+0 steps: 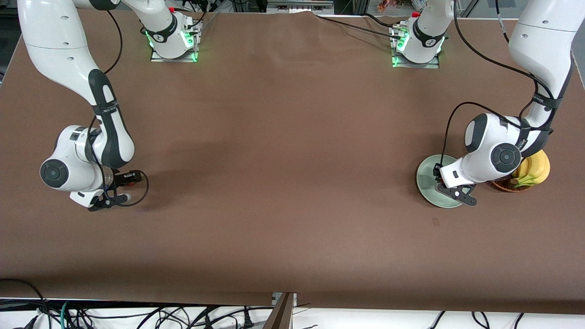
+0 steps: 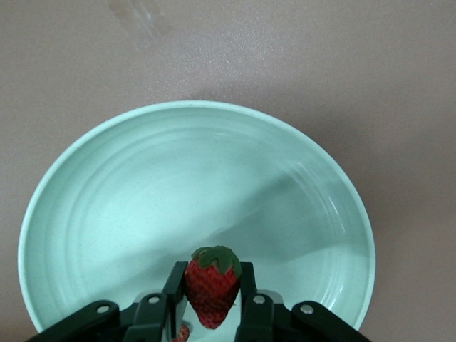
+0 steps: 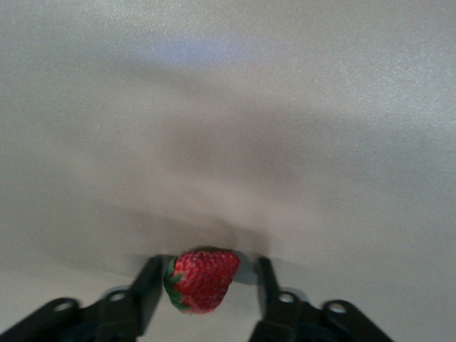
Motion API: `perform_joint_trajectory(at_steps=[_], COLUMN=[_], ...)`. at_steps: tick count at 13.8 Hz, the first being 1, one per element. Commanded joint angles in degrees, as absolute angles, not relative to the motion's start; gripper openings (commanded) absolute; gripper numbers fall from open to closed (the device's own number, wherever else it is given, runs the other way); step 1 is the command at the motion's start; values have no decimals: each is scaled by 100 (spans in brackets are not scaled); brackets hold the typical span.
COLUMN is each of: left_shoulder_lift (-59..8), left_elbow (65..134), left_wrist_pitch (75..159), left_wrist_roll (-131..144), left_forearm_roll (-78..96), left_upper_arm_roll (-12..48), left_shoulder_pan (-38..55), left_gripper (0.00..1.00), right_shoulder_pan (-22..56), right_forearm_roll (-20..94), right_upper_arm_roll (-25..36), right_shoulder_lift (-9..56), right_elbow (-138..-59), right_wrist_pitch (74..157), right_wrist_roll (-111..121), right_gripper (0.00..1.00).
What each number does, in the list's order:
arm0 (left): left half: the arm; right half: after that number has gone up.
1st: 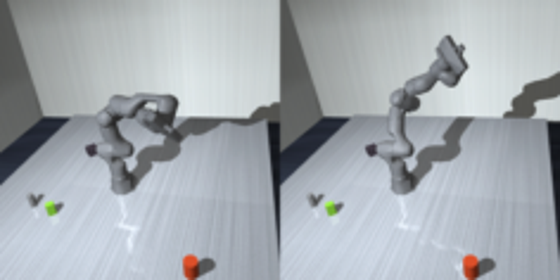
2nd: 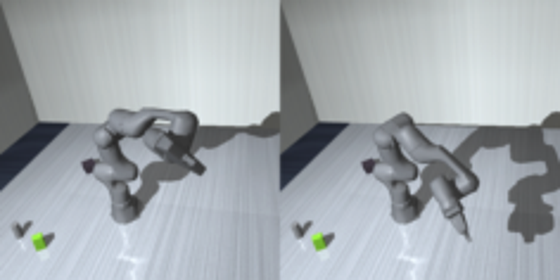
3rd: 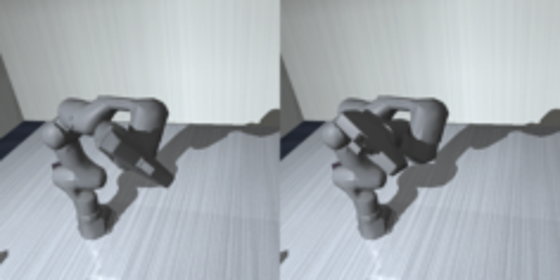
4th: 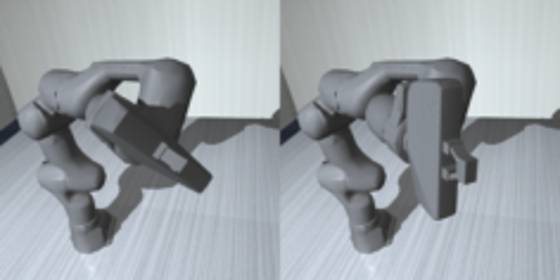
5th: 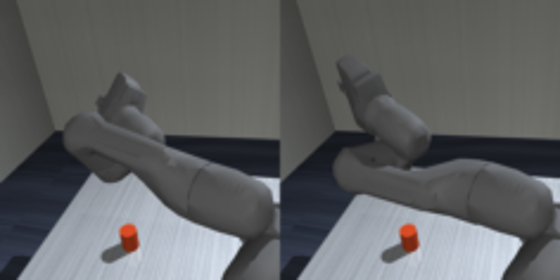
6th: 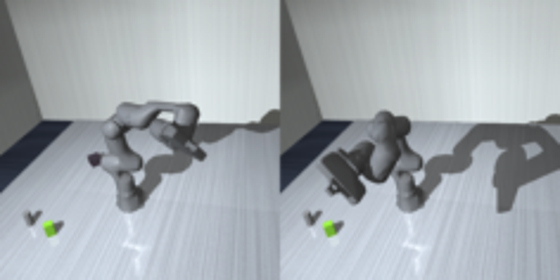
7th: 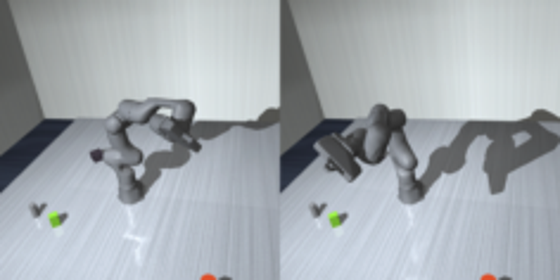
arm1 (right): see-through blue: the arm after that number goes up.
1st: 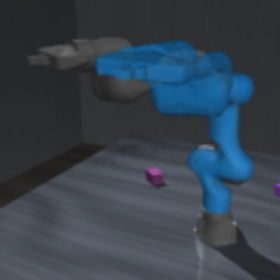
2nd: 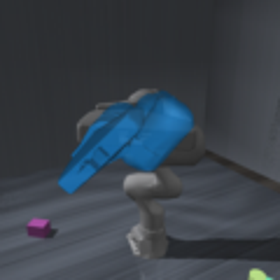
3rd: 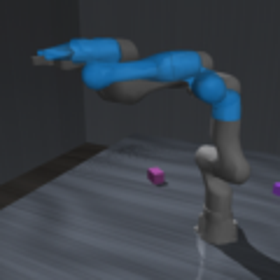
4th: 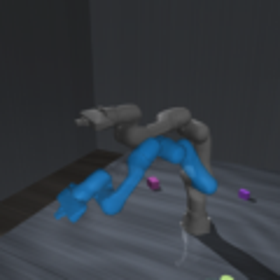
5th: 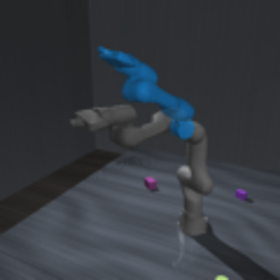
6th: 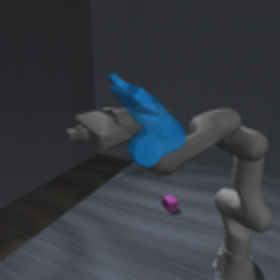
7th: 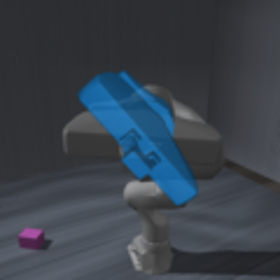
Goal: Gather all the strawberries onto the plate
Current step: 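Drop the strawberry on the plate with the left gripper while the right gripper carries one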
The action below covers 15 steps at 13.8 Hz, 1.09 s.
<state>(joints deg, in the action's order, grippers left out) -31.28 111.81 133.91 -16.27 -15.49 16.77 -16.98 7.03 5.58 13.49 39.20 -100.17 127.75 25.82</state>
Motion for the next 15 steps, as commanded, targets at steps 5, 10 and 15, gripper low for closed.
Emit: perform_joint_trajectory(at_steps=[5, 10, 15], left_shoulder_lift=[-3032, -2918, -2891], left_elbow=[11162, 10908, 9942], left_wrist_pitch=[13403, 13115, 11823], left_wrist_roll=[-1767, -1705, -1644], left_forearm_roll=[-1521, -1521, -1047], left_upper_arm_roll=[1784, 1942, 2144], left_shoulder_pan=[-1793, -1784, -1644], left_gripper=[100, 100, 100], right_shoulder_pan=[668, 1001, 2519], right_forearm_roll=[677, 800, 791], right_upper_arm_roll=[1283, 608, 483], right_shoulder_lift=[3647, 3910, 4446], right_elbow=[-10196, -9283, -8255], right_wrist_pitch=[12814, 12797, 12910], right_wrist_roll=[2742, 1333, -1725], right_gripper=[30, 30, 31])
